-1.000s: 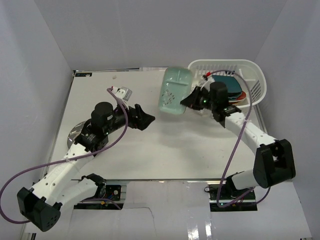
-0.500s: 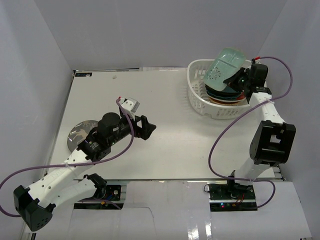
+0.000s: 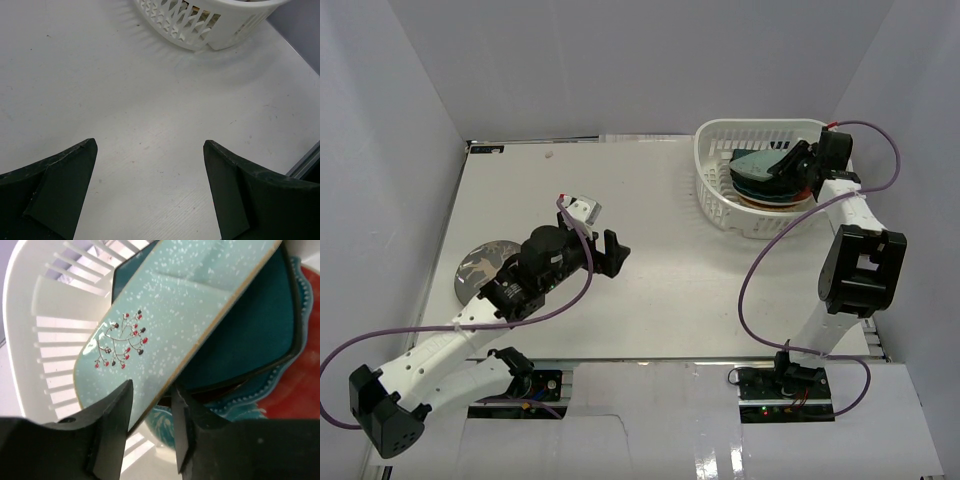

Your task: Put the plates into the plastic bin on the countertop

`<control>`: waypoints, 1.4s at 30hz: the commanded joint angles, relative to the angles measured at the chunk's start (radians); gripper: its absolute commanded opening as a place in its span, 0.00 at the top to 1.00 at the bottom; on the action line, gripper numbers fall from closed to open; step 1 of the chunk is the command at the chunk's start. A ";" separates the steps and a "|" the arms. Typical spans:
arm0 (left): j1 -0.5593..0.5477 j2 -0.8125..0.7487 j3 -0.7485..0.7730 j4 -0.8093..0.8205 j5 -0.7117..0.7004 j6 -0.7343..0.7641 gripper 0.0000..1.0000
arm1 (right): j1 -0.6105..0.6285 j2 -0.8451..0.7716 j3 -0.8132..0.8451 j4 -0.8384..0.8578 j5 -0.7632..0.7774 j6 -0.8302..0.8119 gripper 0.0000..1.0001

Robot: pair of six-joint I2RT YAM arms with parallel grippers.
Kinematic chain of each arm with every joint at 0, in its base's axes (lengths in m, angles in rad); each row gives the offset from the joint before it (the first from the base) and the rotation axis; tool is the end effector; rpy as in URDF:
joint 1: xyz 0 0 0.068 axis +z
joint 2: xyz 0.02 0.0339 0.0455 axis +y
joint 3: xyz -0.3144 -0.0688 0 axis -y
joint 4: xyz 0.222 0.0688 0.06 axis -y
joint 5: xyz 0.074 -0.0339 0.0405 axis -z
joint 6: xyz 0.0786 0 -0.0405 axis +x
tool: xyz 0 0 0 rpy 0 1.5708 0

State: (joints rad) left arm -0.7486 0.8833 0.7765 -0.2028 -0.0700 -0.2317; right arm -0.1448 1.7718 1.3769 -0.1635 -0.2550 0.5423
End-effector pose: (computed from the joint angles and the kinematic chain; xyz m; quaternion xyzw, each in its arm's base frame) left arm 0.1450 -0.1272 0.3460 0.1864 0.7856 -0.2525 0.5332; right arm 0.4363 -0.0436 0.3120 0.2342 0.8376 0.2040 0.4495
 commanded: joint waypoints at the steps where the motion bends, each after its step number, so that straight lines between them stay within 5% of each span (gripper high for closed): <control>1: -0.003 0.000 -0.008 0.000 -0.036 0.012 0.02 | -0.006 -0.041 0.036 0.050 0.026 -0.061 0.57; 10: -0.001 0.016 -0.008 -0.003 -0.074 0.017 0.02 | -0.003 -0.176 -0.035 0.061 0.023 -0.094 0.52; 14: 0.006 0.009 -0.005 -0.001 -0.129 0.012 0.02 | 0.080 -0.320 -0.149 0.130 -0.016 -0.097 0.43; 21: 0.020 -0.079 0.018 0.019 -0.370 -0.026 0.02 | 0.595 -0.324 -0.344 0.329 0.046 -0.059 0.33; 26: 0.020 -0.205 0.059 0.081 -0.493 0.020 0.02 | 0.793 -0.191 -0.444 0.583 0.019 0.070 0.33; 33: 0.020 -0.219 0.087 0.132 -0.441 -0.015 0.02 | 1.056 0.179 -0.169 0.654 0.042 0.120 0.32; 42: 0.020 -0.245 0.101 0.052 -0.242 -0.112 0.02 | 1.163 0.613 0.299 0.536 -0.003 0.286 0.32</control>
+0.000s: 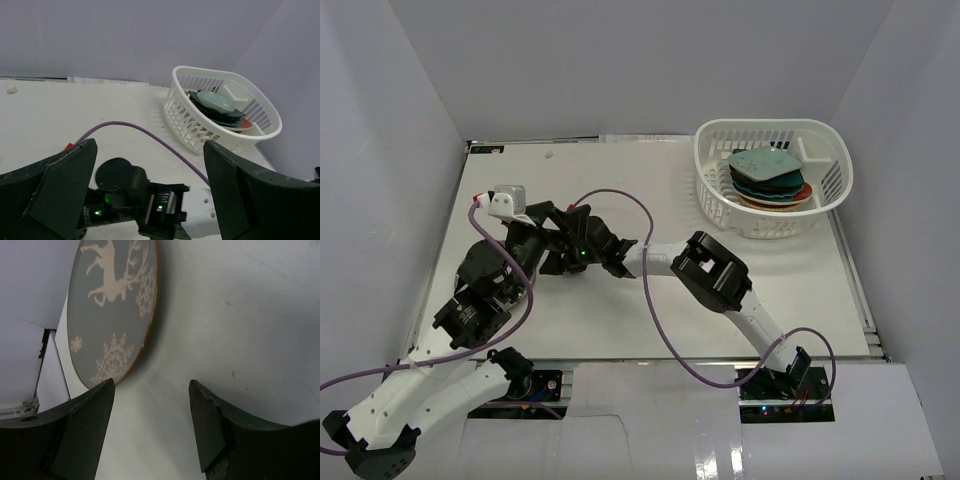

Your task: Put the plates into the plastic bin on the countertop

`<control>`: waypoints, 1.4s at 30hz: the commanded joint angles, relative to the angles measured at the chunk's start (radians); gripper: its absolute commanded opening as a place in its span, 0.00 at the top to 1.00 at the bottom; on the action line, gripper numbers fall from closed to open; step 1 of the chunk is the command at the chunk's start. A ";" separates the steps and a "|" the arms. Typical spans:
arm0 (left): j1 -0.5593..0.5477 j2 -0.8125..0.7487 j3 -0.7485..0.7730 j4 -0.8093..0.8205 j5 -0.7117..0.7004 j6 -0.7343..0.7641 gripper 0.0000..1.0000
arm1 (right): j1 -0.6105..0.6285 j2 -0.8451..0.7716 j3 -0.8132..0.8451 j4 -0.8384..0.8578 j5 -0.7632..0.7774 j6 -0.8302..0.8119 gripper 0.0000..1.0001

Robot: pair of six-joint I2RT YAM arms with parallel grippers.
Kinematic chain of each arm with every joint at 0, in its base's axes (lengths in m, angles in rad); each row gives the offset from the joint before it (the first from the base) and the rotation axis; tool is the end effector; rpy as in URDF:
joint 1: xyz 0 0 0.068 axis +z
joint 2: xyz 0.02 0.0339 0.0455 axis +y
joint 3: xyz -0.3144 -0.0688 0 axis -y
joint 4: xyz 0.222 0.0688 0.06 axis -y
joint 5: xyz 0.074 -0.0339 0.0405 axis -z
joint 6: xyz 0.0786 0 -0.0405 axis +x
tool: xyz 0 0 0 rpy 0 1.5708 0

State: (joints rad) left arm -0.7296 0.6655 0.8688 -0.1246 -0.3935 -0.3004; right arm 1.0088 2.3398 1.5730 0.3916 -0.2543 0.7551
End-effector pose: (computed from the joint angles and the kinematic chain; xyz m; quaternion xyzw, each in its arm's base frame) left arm 0.1126 -0.0603 0.4227 0.0015 0.6810 -0.2393 0.6921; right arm 0.2922 0.5011 0.1736 -0.1745 0.8043 0.4976 0.2740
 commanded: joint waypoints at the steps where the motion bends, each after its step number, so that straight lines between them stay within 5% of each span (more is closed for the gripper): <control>1: 0.001 -0.032 -0.008 -0.023 0.102 -0.052 0.02 | 0.016 0.085 0.126 -0.029 -0.003 0.087 0.32; 15: 0.002 -0.127 -0.116 0.037 0.145 -0.048 0.02 | 0.044 0.300 0.364 -0.125 -0.005 0.253 0.41; 25: 0.002 -0.159 -0.122 0.029 0.139 -0.034 0.02 | 0.030 0.317 0.335 -0.092 -0.075 0.289 0.78; 30: 0.002 -0.164 -0.123 0.026 0.125 -0.025 0.02 | 0.014 0.201 0.168 0.010 -0.086 0.280 0.92; 38: 0.004 -0.145 -0.126 0.028 0.108 -0.022 0.02 | -0.042 -0.176 -0.278 0.338 -0.125 0.286 0.92; 42: 0.006 -0.142 -0.120 0.025 0.071 0.003 0.02 | -0.064 -0.365 -0.442 0.352 -0.119 0.236 0.92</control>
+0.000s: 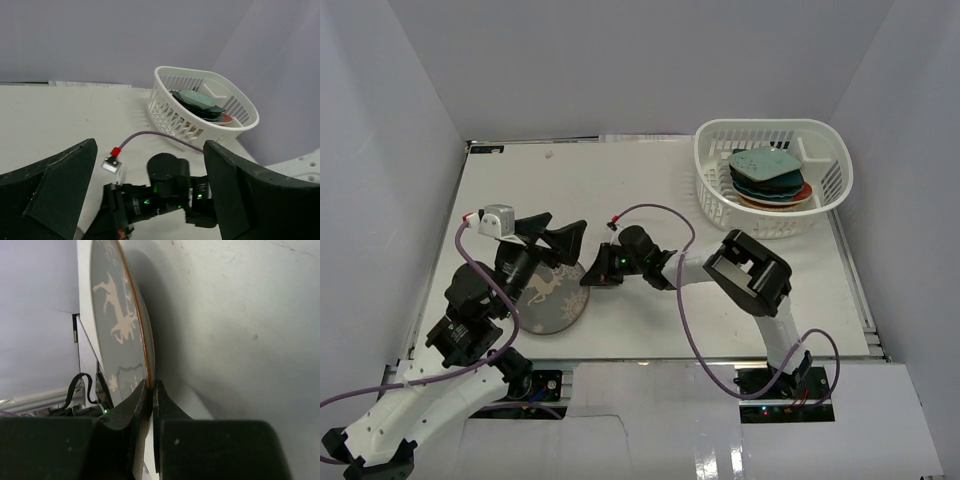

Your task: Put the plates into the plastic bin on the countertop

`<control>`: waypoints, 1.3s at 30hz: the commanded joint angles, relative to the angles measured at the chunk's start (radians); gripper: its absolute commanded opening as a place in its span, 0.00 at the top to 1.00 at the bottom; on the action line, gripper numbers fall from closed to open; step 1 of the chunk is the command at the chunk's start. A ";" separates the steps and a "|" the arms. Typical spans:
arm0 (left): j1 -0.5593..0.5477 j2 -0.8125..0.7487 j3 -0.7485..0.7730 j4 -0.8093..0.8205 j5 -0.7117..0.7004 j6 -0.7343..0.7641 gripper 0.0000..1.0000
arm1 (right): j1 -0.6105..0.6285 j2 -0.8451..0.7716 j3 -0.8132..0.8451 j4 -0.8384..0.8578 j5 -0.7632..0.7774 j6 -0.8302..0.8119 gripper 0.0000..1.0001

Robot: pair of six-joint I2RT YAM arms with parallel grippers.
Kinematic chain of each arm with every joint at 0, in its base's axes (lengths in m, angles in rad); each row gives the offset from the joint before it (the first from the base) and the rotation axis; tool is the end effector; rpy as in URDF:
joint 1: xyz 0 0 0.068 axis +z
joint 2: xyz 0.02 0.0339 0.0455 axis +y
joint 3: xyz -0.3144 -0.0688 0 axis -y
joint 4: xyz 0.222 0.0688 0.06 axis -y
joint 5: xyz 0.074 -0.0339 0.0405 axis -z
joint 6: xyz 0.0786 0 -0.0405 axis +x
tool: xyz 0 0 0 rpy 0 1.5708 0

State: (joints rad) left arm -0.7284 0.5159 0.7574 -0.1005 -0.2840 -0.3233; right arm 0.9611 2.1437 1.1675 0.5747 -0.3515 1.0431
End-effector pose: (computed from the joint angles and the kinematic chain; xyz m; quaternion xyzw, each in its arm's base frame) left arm 0.0861 -0.0473 0.4010 0.0259 0.6572 -0.2950 0.6931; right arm 0.2644 0.4258 0.1697 -0.0628 0.8243 0.5364 0.1698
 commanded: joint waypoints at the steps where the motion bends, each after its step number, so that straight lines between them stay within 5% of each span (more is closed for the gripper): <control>1: 0.004 0.004 -0.009 0.001 -0.050 0.036 0.02 | -0.030 -0.206 -0.079 0.171 -0.027 -0.067 0.92; 11: 0.007 -0.014 -0.015 0.007 -0.066 0.043 0.02 | -0.258 -0.678 -0.193 0.065 -0.040 -0.144 0.92; 17: 0.007 -0.002 -0.013 0.005 -0.040 0.038 0.02 | -0.659 -0.837 -0.189 -0.053 -0.027 -0.140 0.92; 23: 0.007 0.006 -0.017 0.010 -0.024 0.032 0.02 | -1.002 -0.814 -0.164 -0.082 -0.055 -0.066 0.92; 27: 0.007 0.018 -0.013 0.007 -0.009 0.027 0.02 | -1.120 -0.753 -0.129 -0.105 -0.079 -0.041 0.92; 39: 0.007 0.019 -0.013 0.004 0.005 0.021 0.02 | -1.246 -0.548 0.012 -0.251 -0.058 -0.084 0.92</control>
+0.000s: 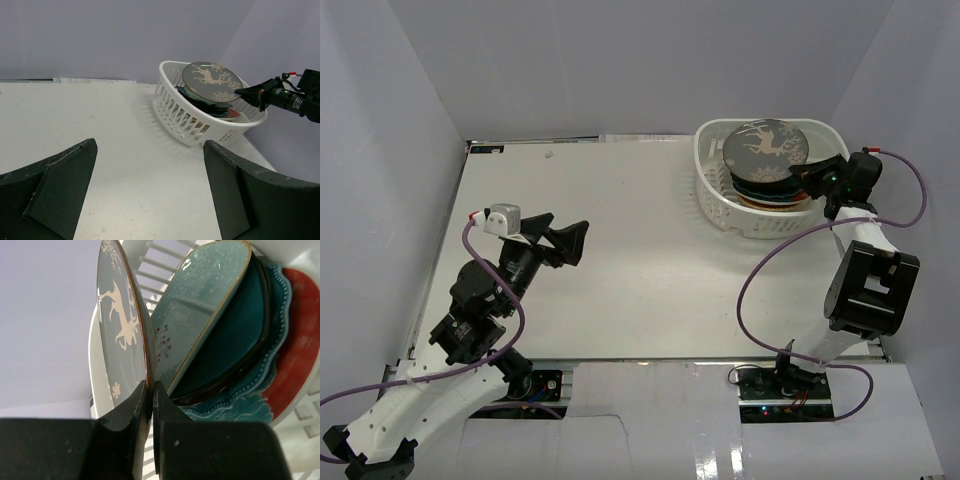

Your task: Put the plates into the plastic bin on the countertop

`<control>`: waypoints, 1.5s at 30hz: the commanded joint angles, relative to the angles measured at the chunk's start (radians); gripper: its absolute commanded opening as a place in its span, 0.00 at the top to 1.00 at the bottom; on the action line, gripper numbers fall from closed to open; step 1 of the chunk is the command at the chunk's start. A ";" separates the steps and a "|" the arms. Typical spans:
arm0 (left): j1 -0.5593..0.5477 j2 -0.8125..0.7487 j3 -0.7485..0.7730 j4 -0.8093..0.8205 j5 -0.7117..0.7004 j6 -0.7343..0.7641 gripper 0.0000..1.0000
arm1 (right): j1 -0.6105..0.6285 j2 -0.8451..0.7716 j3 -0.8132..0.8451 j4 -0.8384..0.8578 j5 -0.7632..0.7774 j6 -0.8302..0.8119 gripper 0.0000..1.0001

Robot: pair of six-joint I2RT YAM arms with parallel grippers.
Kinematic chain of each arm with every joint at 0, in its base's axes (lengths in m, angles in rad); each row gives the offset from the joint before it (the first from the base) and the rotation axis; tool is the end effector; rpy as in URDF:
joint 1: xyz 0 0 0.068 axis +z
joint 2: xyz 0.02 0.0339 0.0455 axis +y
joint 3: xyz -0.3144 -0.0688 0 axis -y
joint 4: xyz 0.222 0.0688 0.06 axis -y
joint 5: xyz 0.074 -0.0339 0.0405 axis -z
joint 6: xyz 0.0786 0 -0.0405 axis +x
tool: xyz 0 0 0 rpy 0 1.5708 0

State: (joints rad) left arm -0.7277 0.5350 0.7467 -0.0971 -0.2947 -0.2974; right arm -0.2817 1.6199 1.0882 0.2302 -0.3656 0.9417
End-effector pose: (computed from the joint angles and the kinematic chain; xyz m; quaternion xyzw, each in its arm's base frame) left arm 0.0915 -0.0509 0.3962 0.0335 0.6665 -0.2769 0.6914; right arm 0.3901 -0.0836 0.3229 0.3665 0.7102 0.3274 0.5041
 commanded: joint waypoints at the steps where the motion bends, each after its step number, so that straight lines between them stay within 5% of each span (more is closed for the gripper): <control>1: 0.007 -0.001 -0.001 0.000 0.011 -0.005 0.02 | -0.004 -0.034 0.067 0.089 -0.036 0.013 0.92; 4: 0.007 0.000 -0.003 0.000 0.011 -0.005 0.02 | -0.005 -0.052 0.038 0.078 -0.004 -0.018 0.92; 11: 0.007 0.003 0.003 -0.006 0.042 -0.016 0.02 | -0.014 -0.026 0.061 -0.006 -0.021 -0.104 0.67; 17: 0.007 0.011 0.006 -0.010 0.058 -0.023 0.02 | -0.027 -0.031 0.072 -0.072 -0.007 -0.167 0.62; 25: 0.007 0.039 0.023 -0.027 0.068 -0.029 0.02 | -0.027 -0.204 0.023 -0.146 0.068 -0.282 0.01; 27: 0.007 0.048 0.034 -0.030 0.071 -0.029 0.02 | -0.027 -0.264 0.015 -0.155 0.076 -0.311 0.10; 34: 0.007 0.088 0.072 -0.052 0.089 -0.023 0.02 | -0.010 -0.524 -0.164 -0.075 -0.053 -0.262 0.10; 39: 0.007 0.141 0.160 -0.099 0.095 -0.025 0.02 | 0.151 -0.771 -0.287 -0.066 -0.065 -0.297 0.10; 45: 0.007 0.172 0.246 -0.118 0.036 -0.011 0.02 | 0.197 -1.027 -0.284 -0.100 -0.145 -0.385 0.10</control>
State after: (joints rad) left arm -0.7273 0.7151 0.9440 -0.1955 -0.2260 -0.3191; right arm -0.0849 0.7017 0.7860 0.1062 -0.4744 0.6254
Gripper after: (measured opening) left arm 0.979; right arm 0.900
